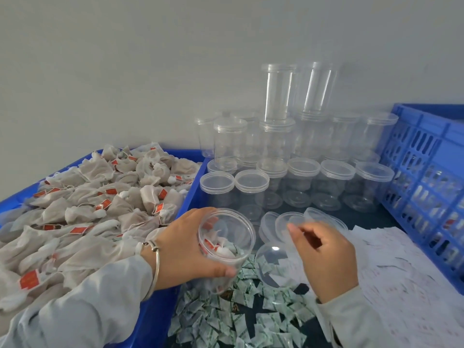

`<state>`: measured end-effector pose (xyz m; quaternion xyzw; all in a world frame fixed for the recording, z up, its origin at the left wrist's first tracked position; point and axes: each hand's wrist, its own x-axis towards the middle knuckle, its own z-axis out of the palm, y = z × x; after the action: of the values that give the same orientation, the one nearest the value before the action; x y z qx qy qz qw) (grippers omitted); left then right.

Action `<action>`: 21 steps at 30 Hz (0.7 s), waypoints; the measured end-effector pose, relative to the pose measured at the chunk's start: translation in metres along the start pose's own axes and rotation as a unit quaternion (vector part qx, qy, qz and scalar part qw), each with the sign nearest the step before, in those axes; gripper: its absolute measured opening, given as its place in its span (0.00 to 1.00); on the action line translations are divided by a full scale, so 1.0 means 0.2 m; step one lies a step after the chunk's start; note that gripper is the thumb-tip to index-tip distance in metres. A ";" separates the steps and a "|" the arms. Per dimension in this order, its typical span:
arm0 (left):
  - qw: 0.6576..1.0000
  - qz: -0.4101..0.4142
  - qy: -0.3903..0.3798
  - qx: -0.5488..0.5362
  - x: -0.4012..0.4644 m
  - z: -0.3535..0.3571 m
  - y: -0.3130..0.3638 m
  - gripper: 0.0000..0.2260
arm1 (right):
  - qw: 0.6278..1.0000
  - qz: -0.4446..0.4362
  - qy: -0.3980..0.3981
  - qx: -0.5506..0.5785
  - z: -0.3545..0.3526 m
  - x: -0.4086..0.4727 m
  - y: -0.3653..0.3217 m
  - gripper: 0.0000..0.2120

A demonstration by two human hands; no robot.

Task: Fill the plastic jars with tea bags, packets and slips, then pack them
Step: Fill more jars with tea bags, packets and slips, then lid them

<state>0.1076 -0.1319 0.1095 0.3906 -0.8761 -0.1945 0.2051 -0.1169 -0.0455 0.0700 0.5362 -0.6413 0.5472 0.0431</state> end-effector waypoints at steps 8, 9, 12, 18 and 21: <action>1.000 0.006 0.009 -0.001 0.01 0.01 0.03 0.37 | 0.885 0.224 -0.341 -0.223 -0.20 -0.07 0.38 0.19; 1.000 0.006 0.010 -0.004 0.01 0.01 0.03 0.37 | 0.879 0.231 -0.352 -0.224 -0.19 -0.09 0.39 0.24; 1.000 0.006 0.013 -0.014 0.01 0.00 0.04 0.36 | 0.867 0.231 -0.365 -0.246 -0.15 -0.12 0.39 0.34; 1.000 -0.006 0.016 -0.024 0.01 0.01 0.05 0.35 | 0.891 0.250 -0.322 -0.201 -0.14 -0.13 0.41 0.22; 1.000 -0.009 0.010 -0.023 0.01 0.01 0.05 0.36 | 0.909 0.222 -0.302 -0.182 -0.13 -0.14 0.41 0.11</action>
<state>0.0988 -0.1262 0.1130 0.3958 -0.8657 -0.2122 0.2209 -0.1790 -0.0233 0.0088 0.5027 -0.8145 0.2284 -0.1783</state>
